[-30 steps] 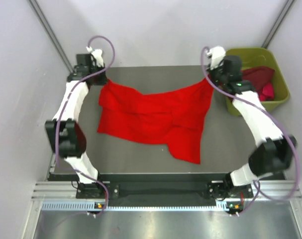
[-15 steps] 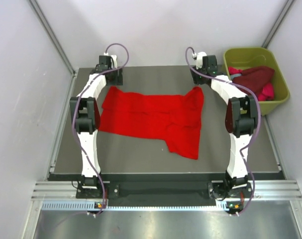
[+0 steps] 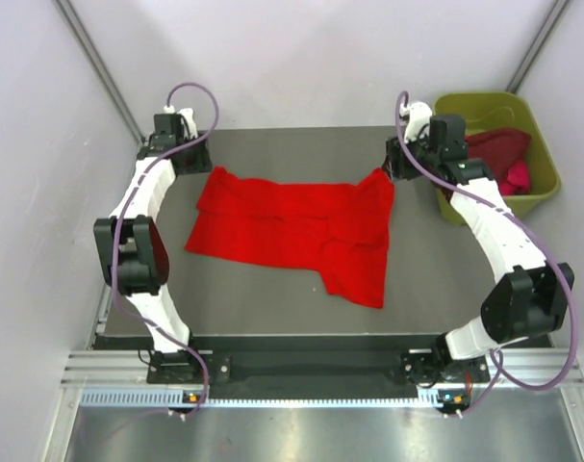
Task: Fold and stack the t-shirts
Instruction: Flatten the tshirt out
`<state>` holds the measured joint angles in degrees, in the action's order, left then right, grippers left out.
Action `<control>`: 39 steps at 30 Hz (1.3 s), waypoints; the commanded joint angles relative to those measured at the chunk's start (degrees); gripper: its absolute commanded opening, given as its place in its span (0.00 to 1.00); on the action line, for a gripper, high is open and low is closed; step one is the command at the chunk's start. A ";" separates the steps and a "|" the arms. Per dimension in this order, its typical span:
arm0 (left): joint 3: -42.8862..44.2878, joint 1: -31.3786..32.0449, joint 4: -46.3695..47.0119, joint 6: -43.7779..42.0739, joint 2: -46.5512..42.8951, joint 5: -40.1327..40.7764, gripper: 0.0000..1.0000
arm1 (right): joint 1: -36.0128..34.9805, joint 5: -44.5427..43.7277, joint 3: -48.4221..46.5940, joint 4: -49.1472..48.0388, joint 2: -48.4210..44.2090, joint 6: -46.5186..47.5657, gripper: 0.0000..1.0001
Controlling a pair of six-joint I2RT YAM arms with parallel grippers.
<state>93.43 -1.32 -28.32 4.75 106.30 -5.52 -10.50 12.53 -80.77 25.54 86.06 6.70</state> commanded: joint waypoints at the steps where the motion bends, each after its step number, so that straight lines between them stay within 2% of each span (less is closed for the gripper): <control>1: -1.93 -3.42 -0.78 3.59 4.08 -4.32 0.60 | -0.48 5.56 3.69 4.16 -0.10 -1.69 0.57; 6: -0.09 -4.47 -1.39 4.82 9.71 -7.84 0.66 | -0.92 9.61 8.87 4.52 1.91 -2.56 0.58; 10: 0.18 -4.92 -1.30 5.88 12.61 -10.82 0.63 | -1.71 11.37 11.16 3.38 3.50 -3.97 0.58; 18: 0.35 -5.09 -0.86 6.23 14.37 -12.06 0.60 | -2.86 10.14 8.88 3.73 4.82 -3.18 0.58; 21: 0.44 -5.18 -1.13 6.06 14.37 -11.80 0.56 | -2.94 9.97 8.09 3.99 5.43 -3.18 0.58; 26: -0.44 -6.50 -2.88 5.62 11.66 -10.57 0.42 | -2.94 9.53 7.47 4.87 5.70 -3.01 0.58; 34: -1.93 -8.87 -7.28 3.33 8.66 -11.09 0.38 | -2.86 9.26 10.46 4.34 4.03 -3.18 0.58; 36: -2.20 -9.05 -7.63 2.89 8.40 -12.23 0.30 | -2.94 9.17 10.46 4.17 4.11 -3.10 0.58; 39: -2.64 -8.87 -6.93 3.33 8.83 -13.98 0.32 | -2.86 9.00 10.28 3.82 4.11 -2.92 0.58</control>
<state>91.53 -10.48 -34.37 8.82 118.21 -16.60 -12.75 21.56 -70.48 30.06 91.72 3.81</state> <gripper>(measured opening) 0.307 0.580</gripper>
